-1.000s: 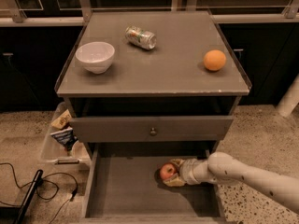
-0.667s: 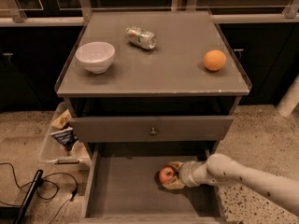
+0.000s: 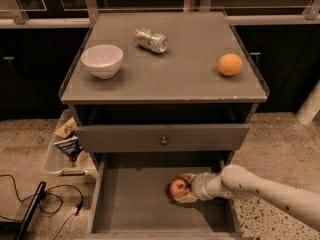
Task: Place apple into middle drawer
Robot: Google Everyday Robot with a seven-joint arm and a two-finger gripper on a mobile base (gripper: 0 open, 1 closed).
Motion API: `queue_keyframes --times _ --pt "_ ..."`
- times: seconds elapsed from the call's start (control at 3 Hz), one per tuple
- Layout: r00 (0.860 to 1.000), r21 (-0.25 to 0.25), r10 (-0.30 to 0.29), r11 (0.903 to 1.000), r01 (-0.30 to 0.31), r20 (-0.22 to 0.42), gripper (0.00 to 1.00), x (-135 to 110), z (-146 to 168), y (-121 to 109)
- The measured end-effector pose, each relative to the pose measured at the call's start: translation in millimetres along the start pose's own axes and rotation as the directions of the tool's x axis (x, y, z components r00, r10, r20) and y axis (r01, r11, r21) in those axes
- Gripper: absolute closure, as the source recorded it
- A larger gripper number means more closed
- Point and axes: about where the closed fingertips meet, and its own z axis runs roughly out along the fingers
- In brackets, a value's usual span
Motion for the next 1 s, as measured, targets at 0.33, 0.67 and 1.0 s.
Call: queue_keyframes --times 0.33,0.67,1.0 --pt "1.000 0.000 0.000 1.0000 0.000 0.000 0.35 0.0 0.0 0.0" --pt "1.000 0.000 0.000 1.0000 0.000 0.000 0.12 0.0 0.1 0.0" --pt "1.000 0.000 0.000 1.0000 0.000 0.000 0.00 0.0 0.1 0.0"
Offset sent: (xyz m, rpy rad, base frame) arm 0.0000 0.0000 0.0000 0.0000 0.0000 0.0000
